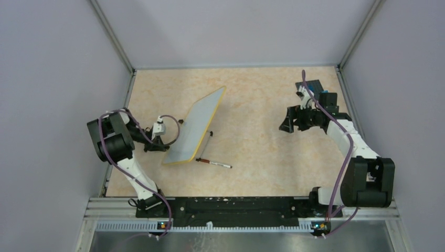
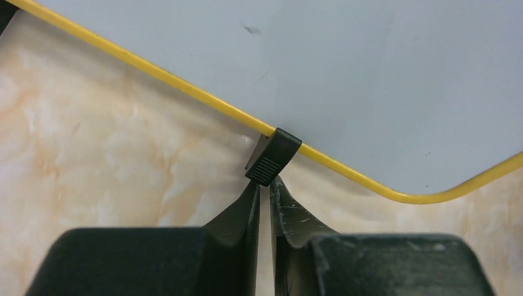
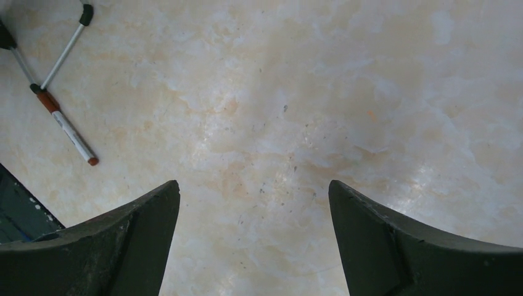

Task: Write a sentence on the whiteboard
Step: Move the whiteboard stand to the center of the board.

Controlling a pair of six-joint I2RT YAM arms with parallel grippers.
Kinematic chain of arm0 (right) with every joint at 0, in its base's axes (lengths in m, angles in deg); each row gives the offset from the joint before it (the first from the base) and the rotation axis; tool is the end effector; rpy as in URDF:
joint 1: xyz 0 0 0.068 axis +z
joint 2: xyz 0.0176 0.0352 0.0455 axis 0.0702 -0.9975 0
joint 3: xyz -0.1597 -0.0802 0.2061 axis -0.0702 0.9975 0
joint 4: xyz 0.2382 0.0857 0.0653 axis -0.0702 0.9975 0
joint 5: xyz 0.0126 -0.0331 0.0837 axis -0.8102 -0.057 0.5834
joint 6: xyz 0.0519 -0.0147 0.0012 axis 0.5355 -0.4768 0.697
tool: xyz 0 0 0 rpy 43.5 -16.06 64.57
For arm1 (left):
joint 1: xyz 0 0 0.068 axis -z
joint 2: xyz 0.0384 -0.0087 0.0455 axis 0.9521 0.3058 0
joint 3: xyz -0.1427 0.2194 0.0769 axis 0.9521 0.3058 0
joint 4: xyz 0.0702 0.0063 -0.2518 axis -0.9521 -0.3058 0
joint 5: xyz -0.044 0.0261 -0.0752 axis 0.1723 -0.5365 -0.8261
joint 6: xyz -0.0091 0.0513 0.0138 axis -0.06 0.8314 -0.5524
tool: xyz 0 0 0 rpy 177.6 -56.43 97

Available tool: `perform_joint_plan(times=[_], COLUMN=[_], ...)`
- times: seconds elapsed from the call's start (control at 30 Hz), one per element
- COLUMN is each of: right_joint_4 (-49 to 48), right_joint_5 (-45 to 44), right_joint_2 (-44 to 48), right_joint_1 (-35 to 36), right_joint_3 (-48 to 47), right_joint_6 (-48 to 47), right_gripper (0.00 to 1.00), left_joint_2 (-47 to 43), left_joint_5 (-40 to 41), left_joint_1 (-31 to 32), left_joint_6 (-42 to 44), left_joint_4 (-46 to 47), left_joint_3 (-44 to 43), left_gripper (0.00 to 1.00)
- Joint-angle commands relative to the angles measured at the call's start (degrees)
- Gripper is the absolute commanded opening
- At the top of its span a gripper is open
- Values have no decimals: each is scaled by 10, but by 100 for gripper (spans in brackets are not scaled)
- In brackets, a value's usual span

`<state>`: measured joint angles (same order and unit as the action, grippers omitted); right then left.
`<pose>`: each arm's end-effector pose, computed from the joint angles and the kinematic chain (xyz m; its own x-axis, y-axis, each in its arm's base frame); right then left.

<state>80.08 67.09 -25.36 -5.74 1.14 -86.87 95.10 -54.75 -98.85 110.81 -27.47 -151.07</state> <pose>0.2698 0.0129 0.2389 -0.7223 -0.1147 -0.6820 -0.4659 0.8095 0.3572 0.2708 0.1086 0.1412 -0.1818 0.6341 -0.7516 0.9833 0.1260 -0.1315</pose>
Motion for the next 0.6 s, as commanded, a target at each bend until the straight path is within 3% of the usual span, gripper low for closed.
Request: perform_joint_plan(times=[0.0, 0.3, 0.57], right_joint_4=[-64, -143, -225], right_joint_5=[2, 36, 2], right_joint_2=[-9, -99, -140], right_joint_1=[41, 137, 205], right_joint_3=[-14, -44, -54], right_joint_6=[43, 172, 251], right_gripper=[84, 47, 40], left_joint_2=[-11, -23, -59], left_joint_5=[-79, -120, -90], left_joint_1=[40, 126, 203], left_joint_6=[-45, -153, -253], left_joint_4=[-4, 54, 129], left_joint_3=[13, 34, 54], left_gripper=[16, 18, 21])
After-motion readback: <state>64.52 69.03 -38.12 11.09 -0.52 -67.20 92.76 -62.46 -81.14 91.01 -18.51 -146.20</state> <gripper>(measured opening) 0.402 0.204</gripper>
